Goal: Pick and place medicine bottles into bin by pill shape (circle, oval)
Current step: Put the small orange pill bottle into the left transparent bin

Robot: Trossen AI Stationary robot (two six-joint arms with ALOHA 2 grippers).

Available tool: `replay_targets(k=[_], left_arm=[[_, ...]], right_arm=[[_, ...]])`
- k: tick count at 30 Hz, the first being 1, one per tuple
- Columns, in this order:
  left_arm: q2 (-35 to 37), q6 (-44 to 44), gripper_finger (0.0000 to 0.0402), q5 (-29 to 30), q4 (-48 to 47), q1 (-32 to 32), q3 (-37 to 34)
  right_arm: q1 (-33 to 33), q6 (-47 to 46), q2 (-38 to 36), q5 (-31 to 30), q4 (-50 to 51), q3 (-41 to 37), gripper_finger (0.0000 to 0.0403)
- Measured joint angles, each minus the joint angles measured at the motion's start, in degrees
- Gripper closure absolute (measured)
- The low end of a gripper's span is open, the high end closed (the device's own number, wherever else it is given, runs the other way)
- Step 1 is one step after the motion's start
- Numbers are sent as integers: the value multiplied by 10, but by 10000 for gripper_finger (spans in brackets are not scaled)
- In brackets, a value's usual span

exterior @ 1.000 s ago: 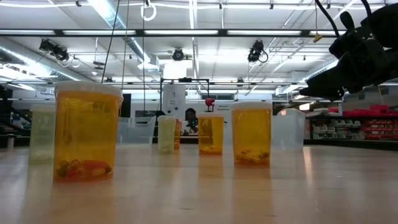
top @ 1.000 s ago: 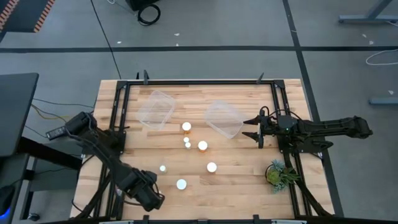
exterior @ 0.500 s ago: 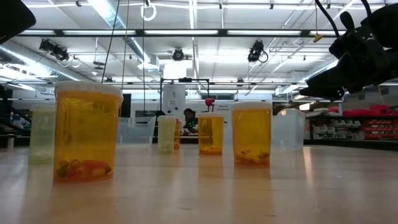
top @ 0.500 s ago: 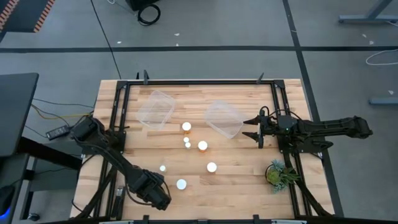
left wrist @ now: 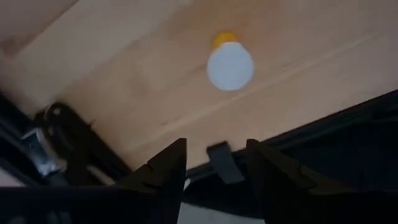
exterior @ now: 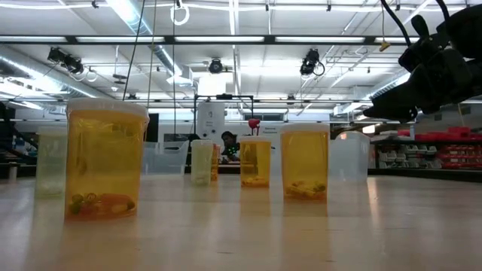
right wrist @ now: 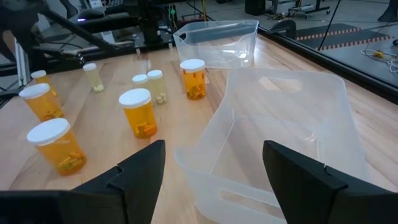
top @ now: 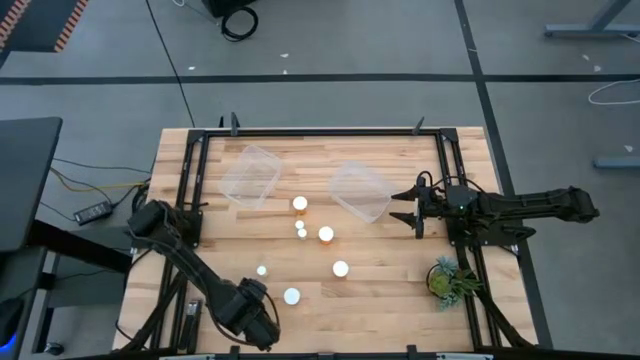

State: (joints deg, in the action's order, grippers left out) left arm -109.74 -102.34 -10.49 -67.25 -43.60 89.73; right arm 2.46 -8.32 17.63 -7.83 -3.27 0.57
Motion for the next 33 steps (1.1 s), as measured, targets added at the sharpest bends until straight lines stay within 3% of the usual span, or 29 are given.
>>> replay_targets(k=[15,33], left_arm=[[-74,1,131,30,6,-19,-1],[-91,-12,185,125,20,-18,-1]], right_arm=[[0,0,0,0,3,0,127],[0,0,0,0,2,0,127]])
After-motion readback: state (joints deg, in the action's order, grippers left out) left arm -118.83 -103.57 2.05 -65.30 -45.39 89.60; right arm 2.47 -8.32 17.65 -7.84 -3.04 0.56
